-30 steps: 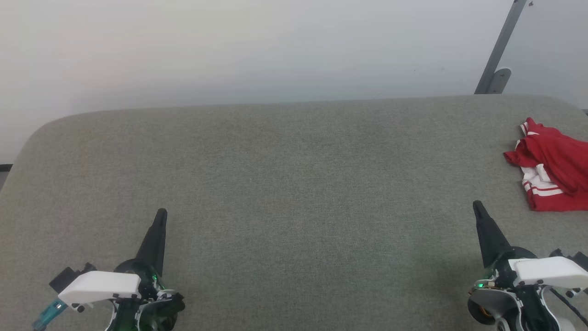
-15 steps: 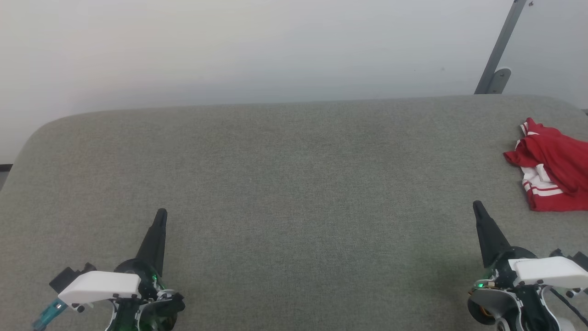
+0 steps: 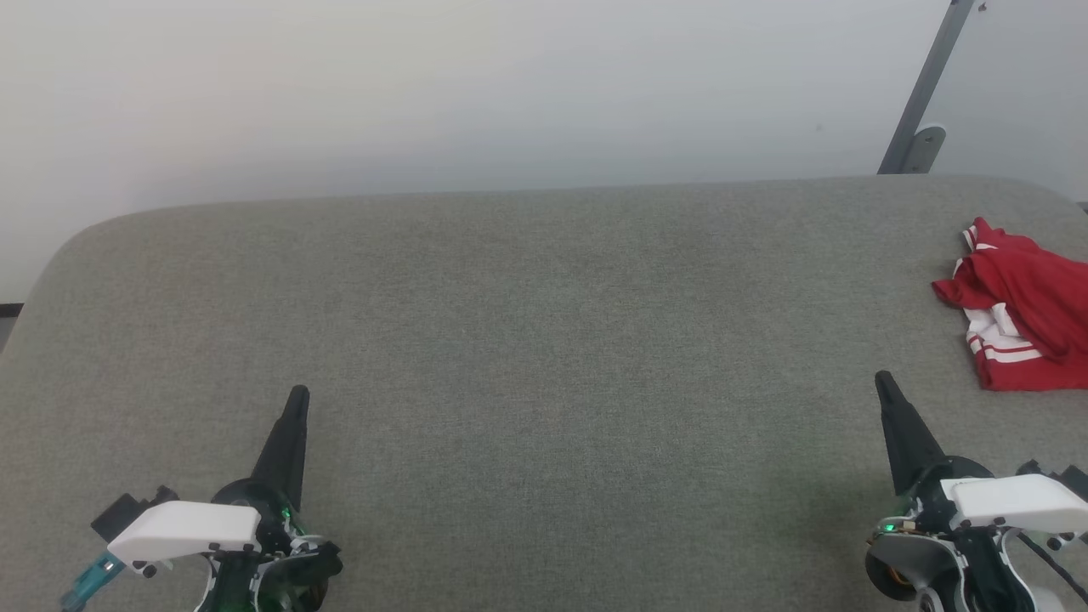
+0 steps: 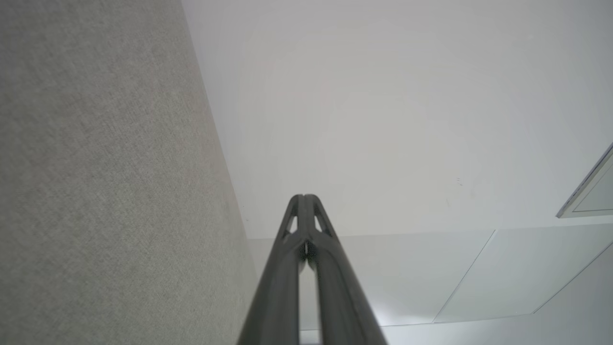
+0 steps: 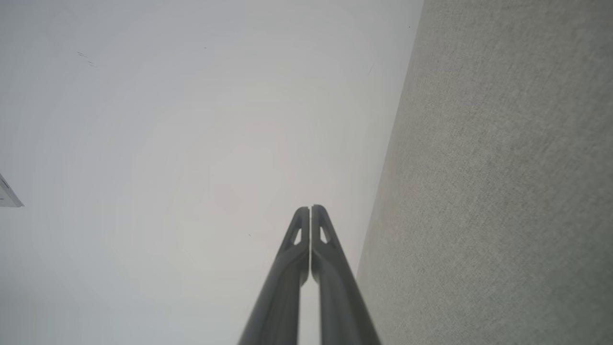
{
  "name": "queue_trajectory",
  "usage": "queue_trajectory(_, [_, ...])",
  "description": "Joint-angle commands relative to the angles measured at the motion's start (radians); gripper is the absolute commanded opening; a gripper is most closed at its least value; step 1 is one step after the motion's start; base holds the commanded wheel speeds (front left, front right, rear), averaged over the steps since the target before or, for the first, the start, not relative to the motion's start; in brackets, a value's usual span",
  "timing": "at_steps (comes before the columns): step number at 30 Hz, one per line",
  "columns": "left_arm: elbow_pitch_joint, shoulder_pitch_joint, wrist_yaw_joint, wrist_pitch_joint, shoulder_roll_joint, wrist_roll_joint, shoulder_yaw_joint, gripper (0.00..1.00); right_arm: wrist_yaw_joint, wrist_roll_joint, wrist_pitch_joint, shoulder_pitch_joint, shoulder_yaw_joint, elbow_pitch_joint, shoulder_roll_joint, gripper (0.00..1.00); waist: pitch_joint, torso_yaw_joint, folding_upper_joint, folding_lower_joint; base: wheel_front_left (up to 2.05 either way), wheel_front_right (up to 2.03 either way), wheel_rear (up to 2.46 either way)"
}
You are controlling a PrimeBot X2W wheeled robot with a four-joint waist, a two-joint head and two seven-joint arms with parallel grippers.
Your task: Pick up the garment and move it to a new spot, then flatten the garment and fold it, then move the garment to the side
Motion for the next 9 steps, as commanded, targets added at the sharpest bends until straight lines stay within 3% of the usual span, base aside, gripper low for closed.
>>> queue_trajectory(1, [-0.001,-0.011,-0.003,0.000,-0.003,-0.004,0.000,0.00,0.000,0.004,0.002,-0.004,-0.001,-0.003,0.003,0.00,0.000,0.000,-0.0001,0.0000,0.00,0.00,0.00])
queue_trajectory(9, [-0.001,-0.011,-0.003,0.000,-0.003,-0.004,0.000,0.00,0.000,0.004,0.002,-0.004,-0.001,-0.003,0.003,0.00,0.000,0.000,-0.0001,0.0000,0.00,0.00,0.00])
